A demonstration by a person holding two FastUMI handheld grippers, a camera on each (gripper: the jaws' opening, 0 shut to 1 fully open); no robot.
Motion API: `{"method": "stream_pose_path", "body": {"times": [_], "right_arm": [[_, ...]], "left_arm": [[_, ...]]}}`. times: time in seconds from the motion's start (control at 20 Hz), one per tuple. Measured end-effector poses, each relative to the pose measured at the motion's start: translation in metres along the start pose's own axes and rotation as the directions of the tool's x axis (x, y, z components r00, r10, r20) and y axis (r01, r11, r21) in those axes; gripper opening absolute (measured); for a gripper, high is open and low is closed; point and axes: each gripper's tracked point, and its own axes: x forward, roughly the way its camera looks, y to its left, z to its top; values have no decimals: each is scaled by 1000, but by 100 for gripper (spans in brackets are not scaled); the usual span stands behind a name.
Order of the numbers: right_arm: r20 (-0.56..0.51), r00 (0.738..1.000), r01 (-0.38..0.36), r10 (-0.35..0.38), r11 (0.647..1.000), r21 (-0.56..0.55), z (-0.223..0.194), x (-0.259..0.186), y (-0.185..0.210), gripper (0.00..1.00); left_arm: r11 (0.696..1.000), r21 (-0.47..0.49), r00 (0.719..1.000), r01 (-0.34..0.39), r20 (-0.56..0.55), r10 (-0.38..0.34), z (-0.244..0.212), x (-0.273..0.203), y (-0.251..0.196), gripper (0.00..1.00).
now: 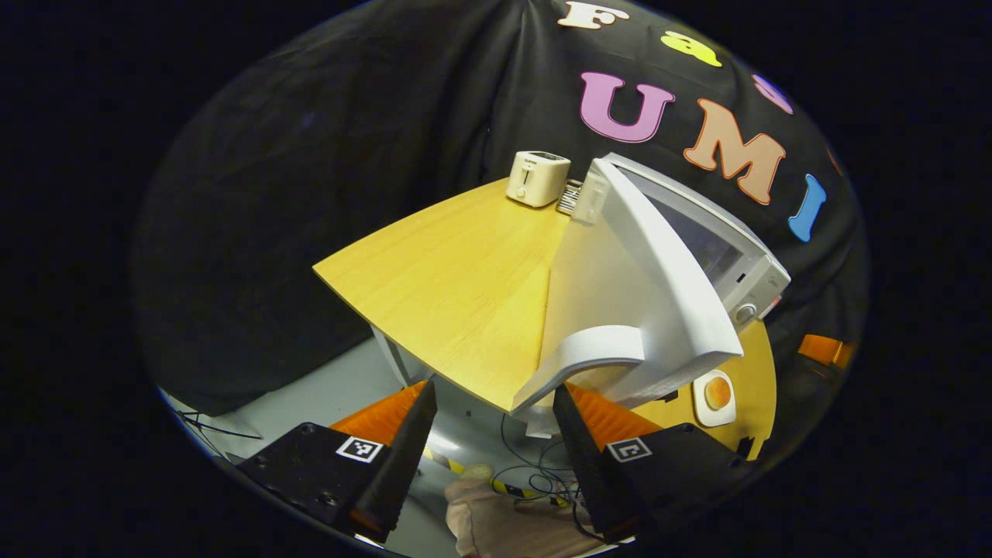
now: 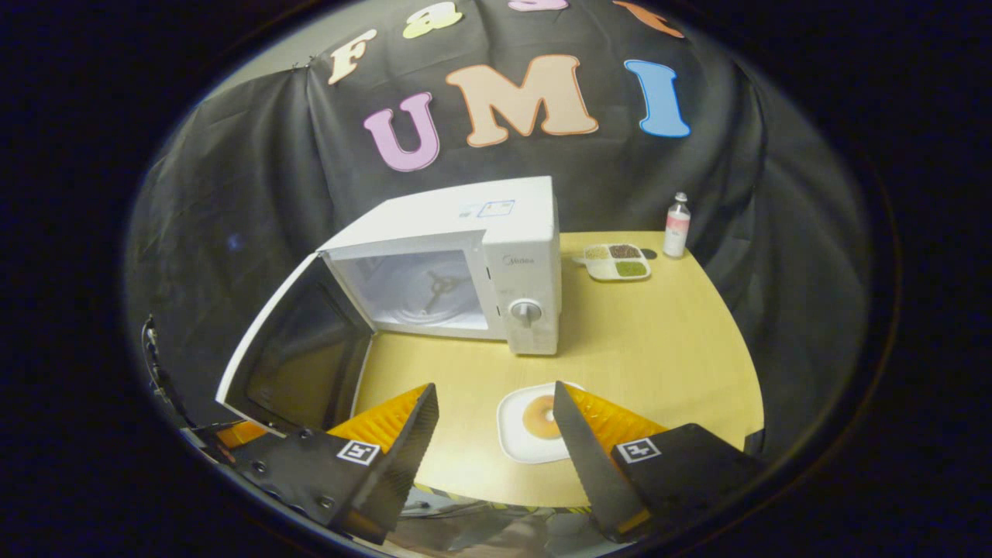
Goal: Open the microwave oven with the left hand, put the food in, and close the microwave oven.
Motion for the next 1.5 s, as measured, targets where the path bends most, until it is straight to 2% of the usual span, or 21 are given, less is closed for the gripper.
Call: {"method": "stream_pose_path", "body": {"times": [0.05, 0.15, 0.35, 0.5, 0.55, 0.7, 0.75, 0.85, 0.9, 0.95, 1.15, 1.25, 1.3, 1.5], "right_arm": [[-11, 1000, 3, -3, 1000, 14, -4, 4, -1, 95], [-46, 999, 9, -7, 999, 38, -15, 15, -3, 92], [-109, 993, 46, -39, 997, 60, -36, 42, -18, 95], [-187, 981, 72, -57, 995, 73, -64, 62, -30, 94], [-208, 976, 76, -58, 994, 81, -71, 69, -32, 91], [-274, 959, 96, -68, 991, 89, -92, 88, -42, 94], [-295, 952, 105, -76, 991, 84, -97, 93, -46, 91], [-329, 940, 123, -93, 990, 72, -106, 105, -53, 94], [-349, 932, 131, -101, 989, 64, -110, 109, -55, 91], [-361, 927, 136, -106, 989, 58, -112, 113, -58, 94], [-395, 911, 143, -119, 989, 33, -116, 131, -62, 94], [-416, 898, 160, -142, 987, 8, -122, 139, -68, 91], [-424, 893, 166, -153, 986, -5, -125, 142, -70, 94], [-434, 885, 187, -170, 982, -4, -131, 149, -69, 92]], "left_arm": [[999, 15, 999, -28, 18, 28, 6, 0, 13, 89], [998, 23, 997, -65, 39, 64, 18, 1, 35, 87], [993, -27, 987, -118, 102, 120, 52, 1, 74, 86], [985, -40, 971, -166, 165, 171, 80, -6, 97, 86], [983, -56, 965, -177, 187, 184, 91, -10, 102, 86], [975, -95, 941, -199, 260, 217, 118, -19, 110, 86], [974, -108, 932, -197, 289, 220, 129, -21, 109, 85], [970, -145, 914, -194, 332, 232, 146, -24, 108, 85], [968, -157, 907, -196, 346, 240, 151, -24, 107, 84], [967, -161, 900, -197, 362, 243, 159, -26, 104, 85], [970, -148, 875, -192, 422, 237, 183, -28, 97, 84], [972, -136, 868, -190, 439, 231, 193, -27, 93, 84], [973, -130, 867, -189, 443, 227, 196, -23, 92, 84], [978, -99, 879, -184, 429, 209, 199, -11, 87, 84]]}}
